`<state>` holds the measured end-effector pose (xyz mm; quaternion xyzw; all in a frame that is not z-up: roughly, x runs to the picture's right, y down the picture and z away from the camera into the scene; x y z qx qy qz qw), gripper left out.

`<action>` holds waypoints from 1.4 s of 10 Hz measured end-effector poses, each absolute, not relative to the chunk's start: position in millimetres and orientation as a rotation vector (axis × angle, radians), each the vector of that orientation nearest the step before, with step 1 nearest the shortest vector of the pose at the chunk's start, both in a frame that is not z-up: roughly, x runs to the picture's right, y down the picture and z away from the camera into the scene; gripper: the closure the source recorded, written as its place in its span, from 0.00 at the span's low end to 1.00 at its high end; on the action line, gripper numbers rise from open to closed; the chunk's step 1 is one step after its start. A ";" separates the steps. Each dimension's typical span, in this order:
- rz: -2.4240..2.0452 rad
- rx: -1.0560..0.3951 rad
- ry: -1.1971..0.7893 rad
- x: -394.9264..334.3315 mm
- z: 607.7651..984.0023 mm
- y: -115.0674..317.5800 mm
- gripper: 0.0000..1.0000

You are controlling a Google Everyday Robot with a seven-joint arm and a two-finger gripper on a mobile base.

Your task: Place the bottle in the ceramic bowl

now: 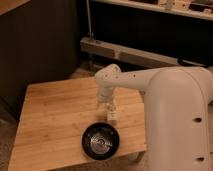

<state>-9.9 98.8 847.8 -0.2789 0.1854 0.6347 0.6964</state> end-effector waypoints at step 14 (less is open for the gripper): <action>1.422 -0.630 0.529 29.9 873.3 123.2 0.35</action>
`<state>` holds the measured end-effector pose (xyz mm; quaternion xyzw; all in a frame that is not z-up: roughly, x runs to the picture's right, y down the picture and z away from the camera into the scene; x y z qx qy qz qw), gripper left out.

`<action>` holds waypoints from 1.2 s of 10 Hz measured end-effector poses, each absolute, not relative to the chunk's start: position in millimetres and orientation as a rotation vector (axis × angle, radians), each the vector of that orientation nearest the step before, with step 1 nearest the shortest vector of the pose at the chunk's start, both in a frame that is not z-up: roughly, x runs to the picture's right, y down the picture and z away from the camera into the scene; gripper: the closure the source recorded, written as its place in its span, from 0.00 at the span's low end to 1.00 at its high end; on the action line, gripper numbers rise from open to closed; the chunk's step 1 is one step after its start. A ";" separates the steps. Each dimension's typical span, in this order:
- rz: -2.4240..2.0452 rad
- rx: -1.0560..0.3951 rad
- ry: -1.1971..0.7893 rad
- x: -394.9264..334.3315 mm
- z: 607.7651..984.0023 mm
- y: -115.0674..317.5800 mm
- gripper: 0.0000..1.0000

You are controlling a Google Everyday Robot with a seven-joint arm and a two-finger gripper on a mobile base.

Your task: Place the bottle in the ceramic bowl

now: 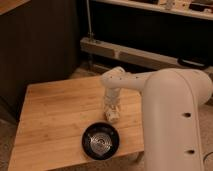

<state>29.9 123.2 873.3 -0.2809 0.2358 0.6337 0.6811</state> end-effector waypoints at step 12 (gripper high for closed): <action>1.390 -0.658 0.431 3.7 845.4 100.8 1.00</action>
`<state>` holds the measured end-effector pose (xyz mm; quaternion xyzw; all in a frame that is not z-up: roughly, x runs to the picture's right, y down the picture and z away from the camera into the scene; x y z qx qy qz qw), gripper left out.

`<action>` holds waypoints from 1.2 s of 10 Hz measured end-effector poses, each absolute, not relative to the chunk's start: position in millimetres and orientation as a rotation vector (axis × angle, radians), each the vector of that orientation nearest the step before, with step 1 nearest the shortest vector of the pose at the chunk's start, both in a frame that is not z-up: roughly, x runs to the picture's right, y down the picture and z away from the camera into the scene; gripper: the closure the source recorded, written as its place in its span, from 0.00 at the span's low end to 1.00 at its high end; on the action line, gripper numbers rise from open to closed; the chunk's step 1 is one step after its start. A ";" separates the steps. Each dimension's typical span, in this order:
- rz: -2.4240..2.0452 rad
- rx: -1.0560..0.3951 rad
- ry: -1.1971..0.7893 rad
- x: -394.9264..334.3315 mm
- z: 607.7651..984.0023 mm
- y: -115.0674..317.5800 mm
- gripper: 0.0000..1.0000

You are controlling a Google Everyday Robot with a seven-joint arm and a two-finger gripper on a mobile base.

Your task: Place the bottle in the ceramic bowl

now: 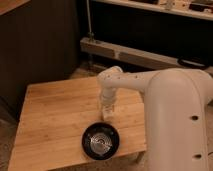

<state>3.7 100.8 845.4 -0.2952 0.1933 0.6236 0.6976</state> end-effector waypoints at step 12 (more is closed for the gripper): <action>1.309 -1.010 0.249 -24.1 692.7 84.6 1.00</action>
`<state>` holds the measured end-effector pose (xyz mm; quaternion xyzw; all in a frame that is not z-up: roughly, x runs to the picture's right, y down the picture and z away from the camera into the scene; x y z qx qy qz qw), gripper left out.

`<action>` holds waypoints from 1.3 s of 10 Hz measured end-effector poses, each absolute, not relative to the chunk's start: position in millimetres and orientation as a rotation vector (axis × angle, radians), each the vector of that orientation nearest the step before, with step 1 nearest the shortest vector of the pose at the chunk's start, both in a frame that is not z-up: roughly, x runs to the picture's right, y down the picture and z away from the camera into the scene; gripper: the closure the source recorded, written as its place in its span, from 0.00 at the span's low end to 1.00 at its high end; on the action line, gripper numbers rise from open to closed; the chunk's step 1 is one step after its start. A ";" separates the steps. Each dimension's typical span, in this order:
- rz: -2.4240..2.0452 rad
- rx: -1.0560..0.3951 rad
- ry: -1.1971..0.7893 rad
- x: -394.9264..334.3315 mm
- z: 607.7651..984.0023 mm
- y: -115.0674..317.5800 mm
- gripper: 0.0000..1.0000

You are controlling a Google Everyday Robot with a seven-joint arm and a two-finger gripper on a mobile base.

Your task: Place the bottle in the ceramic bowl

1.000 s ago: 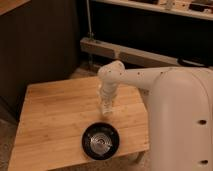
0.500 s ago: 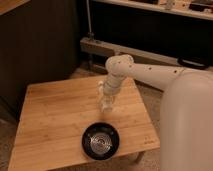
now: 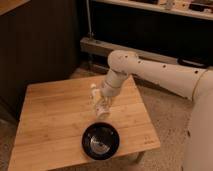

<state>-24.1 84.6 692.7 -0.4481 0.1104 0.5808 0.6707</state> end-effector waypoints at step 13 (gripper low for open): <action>1.075 -1.081 0.162 -11.9 633.4 227.4 0.31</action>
